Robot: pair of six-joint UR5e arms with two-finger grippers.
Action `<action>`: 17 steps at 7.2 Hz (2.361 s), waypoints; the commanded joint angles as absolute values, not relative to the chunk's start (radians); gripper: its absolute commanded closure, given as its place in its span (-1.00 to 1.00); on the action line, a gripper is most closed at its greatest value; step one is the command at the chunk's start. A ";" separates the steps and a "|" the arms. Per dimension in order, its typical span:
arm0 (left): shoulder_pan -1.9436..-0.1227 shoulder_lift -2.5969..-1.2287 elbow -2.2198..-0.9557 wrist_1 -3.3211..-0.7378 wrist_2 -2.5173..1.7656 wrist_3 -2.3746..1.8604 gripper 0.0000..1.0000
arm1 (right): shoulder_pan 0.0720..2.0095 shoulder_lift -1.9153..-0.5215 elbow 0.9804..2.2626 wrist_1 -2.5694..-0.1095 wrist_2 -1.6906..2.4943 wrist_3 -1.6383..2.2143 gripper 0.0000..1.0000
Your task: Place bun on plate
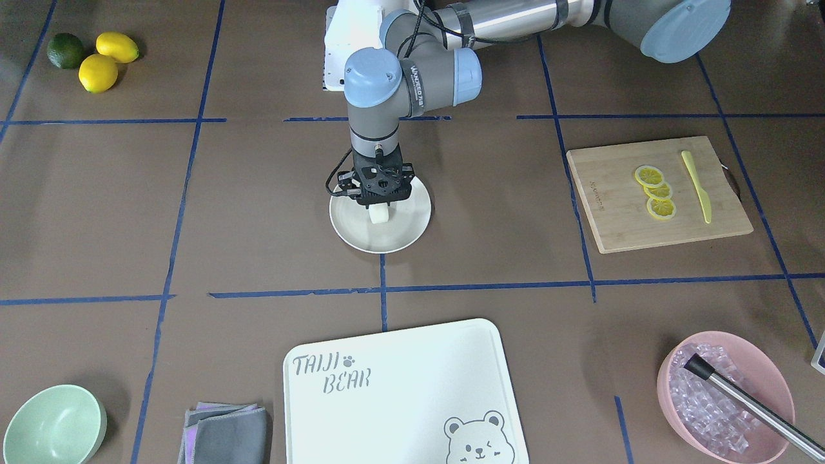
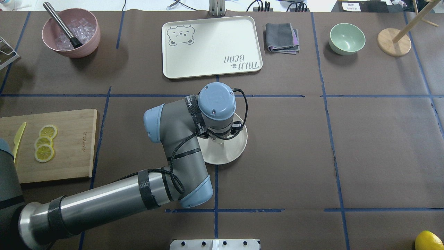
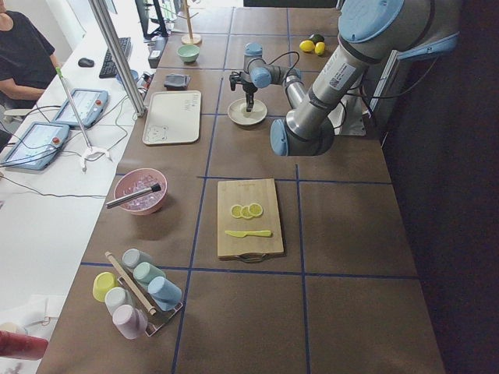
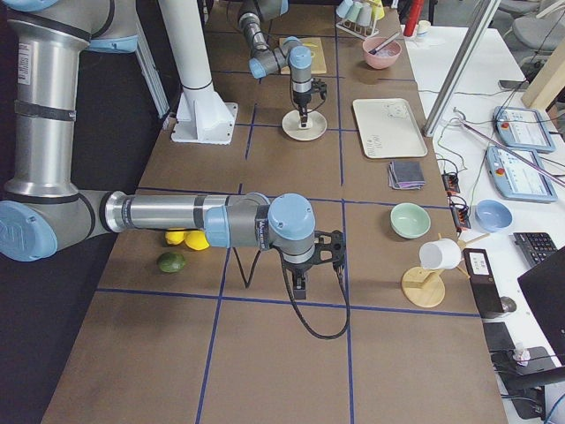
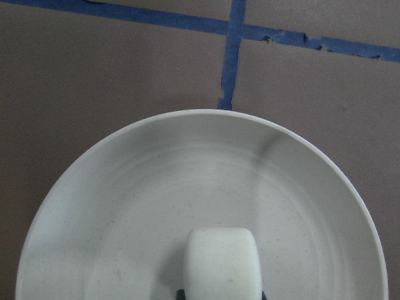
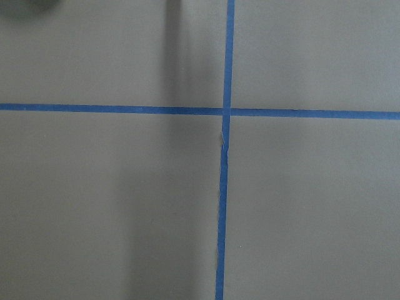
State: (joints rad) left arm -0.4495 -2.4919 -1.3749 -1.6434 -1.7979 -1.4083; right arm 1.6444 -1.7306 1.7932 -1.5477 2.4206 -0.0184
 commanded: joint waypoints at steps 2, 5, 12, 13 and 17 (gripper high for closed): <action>-0.449 -2.491 -1.377 -1.635 -1.798 -1.408 -1.00 | 1.644 -1.730 1.792 -1.545 2.421 -0.018 -1.00; -0.532 -2.493 -1.444 -1.510 -1.863 -1.323 -1.00 | 1.644 -1.720 1.795 -1.546 2.415 -0.020 -1.00; -0.901 -2.020 -2.055 -1.146 -2.087 -0.656 -1.00 | 1.615 -1.697 1.743 -1.559 2.349 -0.018 -1.00; -0.998 -1.925 -2.063 -1.157 -2.155 -0.514 -1.00 | 1.615 -1.678 1.727 -1.560 2.352 -0.018 -1.00; -1.380 -1.712 -1.909 -1.161 -2.286 0.019 -1.00 | 1.617 -1.671 1.704 -1.554 2.356 -0.018 -1.00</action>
State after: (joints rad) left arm -1.2475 -1.7712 -2.0025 -1.1590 -2.2098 -0.1616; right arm 1.6166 -1.6712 1.7104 -1.5576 2.3548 -0.0184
